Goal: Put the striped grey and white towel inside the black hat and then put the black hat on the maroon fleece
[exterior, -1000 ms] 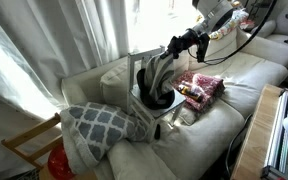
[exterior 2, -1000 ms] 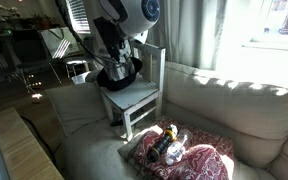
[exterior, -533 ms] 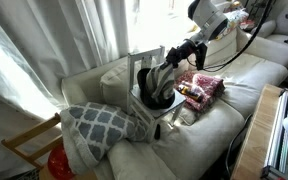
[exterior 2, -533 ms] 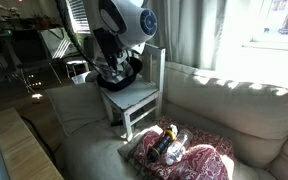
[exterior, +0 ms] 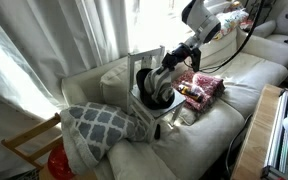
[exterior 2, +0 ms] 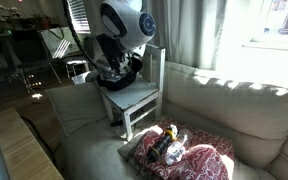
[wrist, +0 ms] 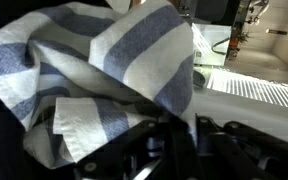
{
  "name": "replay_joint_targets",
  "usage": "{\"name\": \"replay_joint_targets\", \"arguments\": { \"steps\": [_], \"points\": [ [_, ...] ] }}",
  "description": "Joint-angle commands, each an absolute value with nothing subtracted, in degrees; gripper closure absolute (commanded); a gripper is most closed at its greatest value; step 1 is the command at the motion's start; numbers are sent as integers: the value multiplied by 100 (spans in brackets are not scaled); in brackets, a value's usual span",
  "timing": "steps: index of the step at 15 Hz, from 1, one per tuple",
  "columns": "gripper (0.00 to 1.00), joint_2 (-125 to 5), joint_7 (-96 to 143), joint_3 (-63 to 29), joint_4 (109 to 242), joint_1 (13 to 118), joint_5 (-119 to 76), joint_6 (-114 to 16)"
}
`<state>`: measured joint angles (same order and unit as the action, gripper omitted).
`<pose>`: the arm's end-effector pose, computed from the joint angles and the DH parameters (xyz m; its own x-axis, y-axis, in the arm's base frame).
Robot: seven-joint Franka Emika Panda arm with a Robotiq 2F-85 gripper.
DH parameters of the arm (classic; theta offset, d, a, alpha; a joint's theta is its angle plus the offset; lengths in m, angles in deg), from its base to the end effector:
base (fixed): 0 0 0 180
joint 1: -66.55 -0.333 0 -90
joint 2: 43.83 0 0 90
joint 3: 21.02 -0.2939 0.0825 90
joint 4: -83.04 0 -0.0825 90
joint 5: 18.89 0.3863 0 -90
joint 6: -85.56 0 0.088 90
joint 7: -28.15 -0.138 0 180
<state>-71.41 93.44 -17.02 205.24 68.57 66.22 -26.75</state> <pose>0.5415 0.0354 0.1410 0.9763 -0.1720 0.1317 0.0494 -0.4155 -0.9082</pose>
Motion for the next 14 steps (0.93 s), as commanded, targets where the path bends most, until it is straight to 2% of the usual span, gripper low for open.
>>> {"name": "replay_joint_targets", "arguments": {
  "steps": [1, 2, 4, 6, 12, 14],
  "points": [
    [97, -7238, 9373, -1693, 20349, 6664, 6574, -3367],
    [94, -7228, 9363, -1703, 20341, 6625, 6549, -3562],
    [68, -7202, 9282, -1724, 20338, 6547, 6497, -3945],
    [59, -7157, 9275, -1758, 20351, 6506, 6534, -4266],
    [13, -6899, 9195, -1876, 20374, 6361, 6558, -5293],
    [1, -6788, 9083, -1908, 20408, 6318, 6487, -5545]
  ]
}}
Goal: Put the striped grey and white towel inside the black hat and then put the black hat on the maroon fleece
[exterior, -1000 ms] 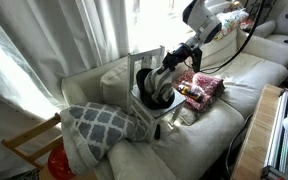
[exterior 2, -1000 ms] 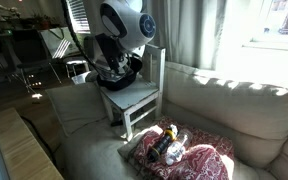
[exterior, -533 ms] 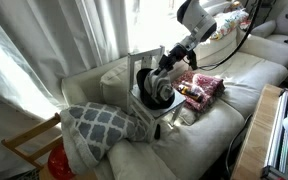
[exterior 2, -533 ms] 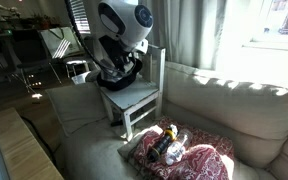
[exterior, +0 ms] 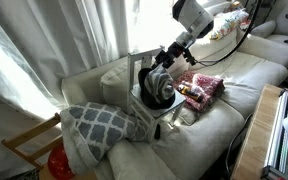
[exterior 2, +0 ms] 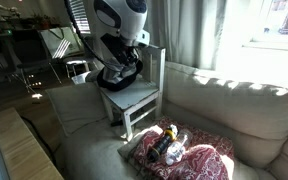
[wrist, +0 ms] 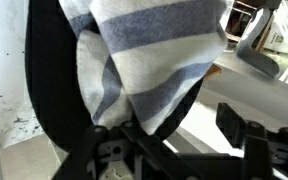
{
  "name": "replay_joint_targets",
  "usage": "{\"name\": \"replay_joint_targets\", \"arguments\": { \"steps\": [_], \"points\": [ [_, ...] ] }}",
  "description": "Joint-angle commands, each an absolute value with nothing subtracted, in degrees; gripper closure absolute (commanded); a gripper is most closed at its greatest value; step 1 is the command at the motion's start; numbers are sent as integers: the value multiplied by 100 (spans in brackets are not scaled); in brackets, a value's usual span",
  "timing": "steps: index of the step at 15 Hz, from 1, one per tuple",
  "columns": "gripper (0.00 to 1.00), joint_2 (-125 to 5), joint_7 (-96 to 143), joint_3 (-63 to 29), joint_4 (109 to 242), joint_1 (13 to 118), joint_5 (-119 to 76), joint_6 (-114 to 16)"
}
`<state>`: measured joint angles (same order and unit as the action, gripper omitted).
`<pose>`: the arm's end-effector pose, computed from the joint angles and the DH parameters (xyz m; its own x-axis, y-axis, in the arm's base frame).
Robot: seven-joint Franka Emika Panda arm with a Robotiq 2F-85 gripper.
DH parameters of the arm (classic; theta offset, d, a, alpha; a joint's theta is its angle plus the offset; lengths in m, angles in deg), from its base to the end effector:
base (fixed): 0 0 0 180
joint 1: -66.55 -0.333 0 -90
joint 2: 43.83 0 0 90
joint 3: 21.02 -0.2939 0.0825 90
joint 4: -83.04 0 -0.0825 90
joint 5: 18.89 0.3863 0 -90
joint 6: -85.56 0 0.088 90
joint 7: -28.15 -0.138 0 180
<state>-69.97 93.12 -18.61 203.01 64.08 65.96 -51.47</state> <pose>0.5749 0.0292 0.1504 0.9341 -0.2168 0.2838 0.0480 -0.7112 -0.7014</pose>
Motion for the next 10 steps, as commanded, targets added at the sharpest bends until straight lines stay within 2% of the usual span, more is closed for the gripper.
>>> {"name": "replay_joint_targets", "arguments": {
  "steps": [1, 10],
  "points": [
    [0, -6725, 8943, -1910, 20440, 6284, 6409, -5717],
    [0, -6395, 7405, -1818, 20741, 6488, 5521, -6562]
  ]
}}
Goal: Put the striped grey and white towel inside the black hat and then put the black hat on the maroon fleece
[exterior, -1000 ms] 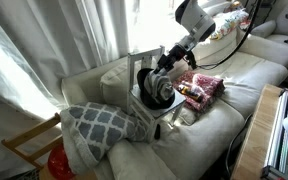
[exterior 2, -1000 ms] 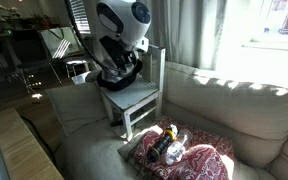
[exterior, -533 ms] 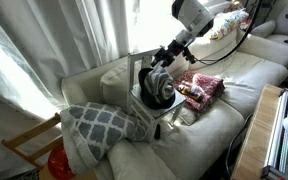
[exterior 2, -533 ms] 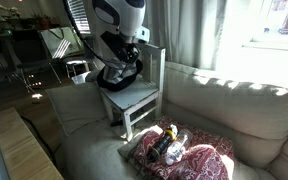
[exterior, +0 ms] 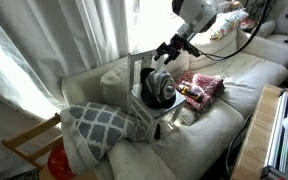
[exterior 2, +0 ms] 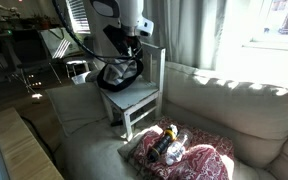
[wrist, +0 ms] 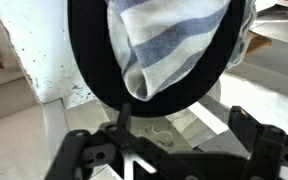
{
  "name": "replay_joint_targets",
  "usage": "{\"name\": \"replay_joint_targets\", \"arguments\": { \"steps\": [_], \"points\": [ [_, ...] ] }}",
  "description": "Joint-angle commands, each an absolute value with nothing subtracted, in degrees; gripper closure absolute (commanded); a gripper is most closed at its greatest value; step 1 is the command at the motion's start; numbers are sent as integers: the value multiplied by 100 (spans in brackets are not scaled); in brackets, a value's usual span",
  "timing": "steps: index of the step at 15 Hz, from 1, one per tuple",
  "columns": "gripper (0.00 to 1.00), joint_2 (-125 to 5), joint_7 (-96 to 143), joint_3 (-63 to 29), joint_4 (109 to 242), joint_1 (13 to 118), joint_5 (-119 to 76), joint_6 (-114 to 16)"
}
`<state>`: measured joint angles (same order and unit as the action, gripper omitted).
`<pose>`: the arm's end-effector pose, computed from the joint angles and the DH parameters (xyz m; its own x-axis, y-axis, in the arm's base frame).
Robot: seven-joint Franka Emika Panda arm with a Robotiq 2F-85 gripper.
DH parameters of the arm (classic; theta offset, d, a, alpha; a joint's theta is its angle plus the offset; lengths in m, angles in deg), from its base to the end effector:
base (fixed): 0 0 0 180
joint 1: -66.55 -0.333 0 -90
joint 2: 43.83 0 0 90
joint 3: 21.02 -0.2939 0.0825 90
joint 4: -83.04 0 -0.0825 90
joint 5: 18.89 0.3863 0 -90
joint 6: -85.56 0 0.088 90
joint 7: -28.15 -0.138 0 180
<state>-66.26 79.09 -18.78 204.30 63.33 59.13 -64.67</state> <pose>0.5819 0.0017 0.1803 0.8960 -0.3520 0.2707 -0.1395 -0.8018 -0.5810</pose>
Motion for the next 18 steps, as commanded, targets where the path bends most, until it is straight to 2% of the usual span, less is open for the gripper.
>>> {"name": "replay_joint_targets", "arguments": {
  "steps": [1, 4, 12, 18],
  "points": [
    [0, -6362, 7224, -1782, 20797, 6571, 5412, -6525],
    [0, -6350, 6927, -1578, 20881, 6684, 5355, -6174],
    [0, -6960, 6708, -1671, 20923, 7524, 4979, -3768],
    [0, -7242, 6786, -1613, 20712, 7549, 5067, -3530]
  ]
}}
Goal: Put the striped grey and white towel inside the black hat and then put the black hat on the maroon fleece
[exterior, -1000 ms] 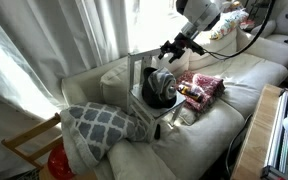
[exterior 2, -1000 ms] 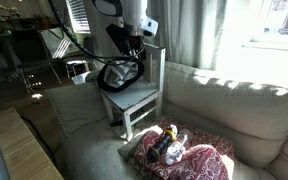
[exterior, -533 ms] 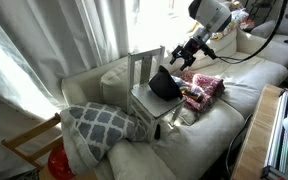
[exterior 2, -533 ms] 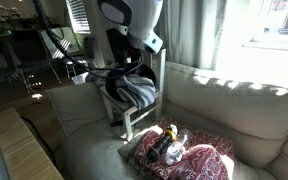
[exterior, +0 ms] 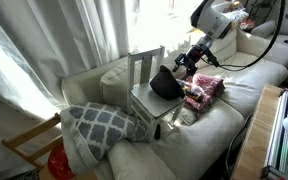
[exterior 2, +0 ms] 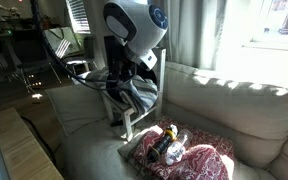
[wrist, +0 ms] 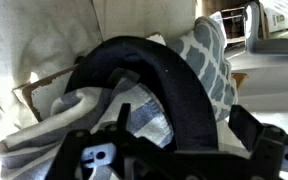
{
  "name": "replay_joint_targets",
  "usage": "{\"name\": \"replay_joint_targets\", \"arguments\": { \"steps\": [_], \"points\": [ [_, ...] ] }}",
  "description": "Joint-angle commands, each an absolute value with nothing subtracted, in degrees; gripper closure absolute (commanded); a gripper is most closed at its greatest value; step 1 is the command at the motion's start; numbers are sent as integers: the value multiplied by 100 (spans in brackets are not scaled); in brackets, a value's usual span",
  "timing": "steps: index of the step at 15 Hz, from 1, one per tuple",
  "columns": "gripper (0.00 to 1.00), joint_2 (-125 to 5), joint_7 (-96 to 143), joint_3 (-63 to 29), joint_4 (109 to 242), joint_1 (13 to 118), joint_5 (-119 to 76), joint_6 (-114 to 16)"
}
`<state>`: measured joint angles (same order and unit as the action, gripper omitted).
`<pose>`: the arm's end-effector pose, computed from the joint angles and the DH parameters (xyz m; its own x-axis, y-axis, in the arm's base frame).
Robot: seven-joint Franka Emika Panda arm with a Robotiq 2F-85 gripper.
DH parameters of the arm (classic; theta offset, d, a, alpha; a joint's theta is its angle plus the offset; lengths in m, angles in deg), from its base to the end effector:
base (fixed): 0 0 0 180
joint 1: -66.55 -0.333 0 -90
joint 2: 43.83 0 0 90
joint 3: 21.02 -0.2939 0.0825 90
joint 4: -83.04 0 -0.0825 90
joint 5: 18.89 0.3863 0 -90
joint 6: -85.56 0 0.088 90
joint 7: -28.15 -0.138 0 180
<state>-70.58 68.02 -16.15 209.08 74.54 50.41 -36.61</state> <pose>0.5025 -0.0517 0.1080 0.9018 -0.3658 -0.2300 -0.4078 -0.5445 -0.7330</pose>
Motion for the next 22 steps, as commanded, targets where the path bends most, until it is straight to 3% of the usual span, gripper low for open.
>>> {"name": "replay_joint_targets", "arguments": {
  "steps": [1, 21, 22],
  "points": [
    [0, -7281, 6878, -1640, 20666, 7578, 5200, -3556],
    [0, -8208, 6990, -1755, 19889, 7087, 5158, -4456],
    [21, -8232, 6967, -1771, 19875, 7046, 5119, -4553]
  ]
}}
